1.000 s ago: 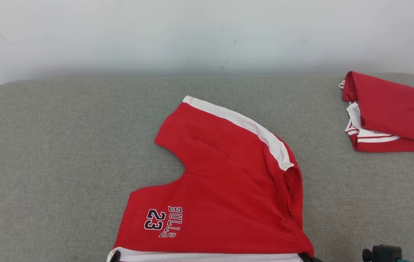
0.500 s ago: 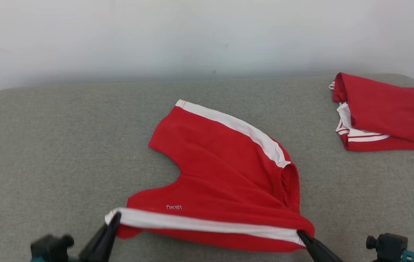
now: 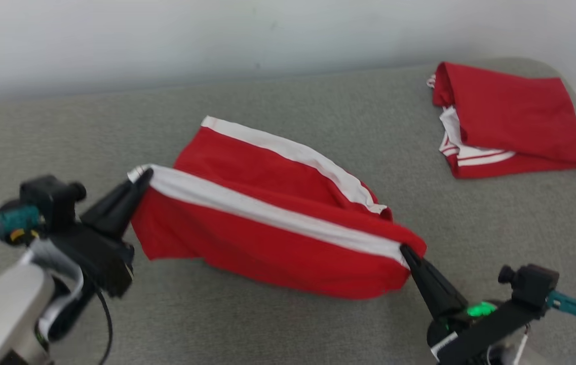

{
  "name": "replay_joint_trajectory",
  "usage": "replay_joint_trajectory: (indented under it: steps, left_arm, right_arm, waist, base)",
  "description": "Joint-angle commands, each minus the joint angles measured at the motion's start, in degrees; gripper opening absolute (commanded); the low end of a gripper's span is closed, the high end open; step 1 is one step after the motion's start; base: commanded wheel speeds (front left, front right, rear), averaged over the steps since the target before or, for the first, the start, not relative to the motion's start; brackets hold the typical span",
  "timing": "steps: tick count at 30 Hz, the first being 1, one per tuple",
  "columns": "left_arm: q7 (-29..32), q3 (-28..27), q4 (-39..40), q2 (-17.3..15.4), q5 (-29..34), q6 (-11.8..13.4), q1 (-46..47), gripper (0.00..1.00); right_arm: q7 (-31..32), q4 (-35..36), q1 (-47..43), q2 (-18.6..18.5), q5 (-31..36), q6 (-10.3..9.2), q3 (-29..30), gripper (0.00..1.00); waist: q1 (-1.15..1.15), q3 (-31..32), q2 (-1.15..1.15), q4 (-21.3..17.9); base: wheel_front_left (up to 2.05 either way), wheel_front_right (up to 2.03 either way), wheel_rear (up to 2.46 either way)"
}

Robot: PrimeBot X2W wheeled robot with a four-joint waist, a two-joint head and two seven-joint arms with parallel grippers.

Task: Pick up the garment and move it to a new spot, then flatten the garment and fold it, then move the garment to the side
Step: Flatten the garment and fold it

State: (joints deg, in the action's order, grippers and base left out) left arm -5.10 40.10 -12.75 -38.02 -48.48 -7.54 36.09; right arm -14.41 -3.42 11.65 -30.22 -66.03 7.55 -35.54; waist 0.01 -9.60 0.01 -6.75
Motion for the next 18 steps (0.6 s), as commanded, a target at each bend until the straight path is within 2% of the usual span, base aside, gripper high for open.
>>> replay_joint_trajectory:
  steps: [1,9,18]
  left_arm:
    - [0.2,0.5,-0.6,-0.5,-0.1,0.1,1.8,0.00]
    - [2.2,8.5,-7.8,-1.7,-3.0,0.1,15.6,0.00]
    - [4.4,16.4,-16.0,-3.0,-3.7,0.1,29.1,0.00]
  right_arm:
    - [-0.3,-0.6,1.0,0.6,0.7,-0.11,0.3,0.00]
    - [-0.8,-5.6,8.1,5.8,4.7,-0.11,2.3,0.00]
    - [-0.6,-11.0,15.8,10.6,9.5,-0.11,1.6,0.00]
  waist:
    - [-0.01,-3.9,-0.01,-3.6]
    - [-0.01,-9.2,-0.01,-7.1]
    - [-0.01,-14.6,-0.01,-10.4]
  base:
    - [0.00,0.00,0.00]
    - [0.00,0.00,0.00]
    - [0.00,0.00,0.00]
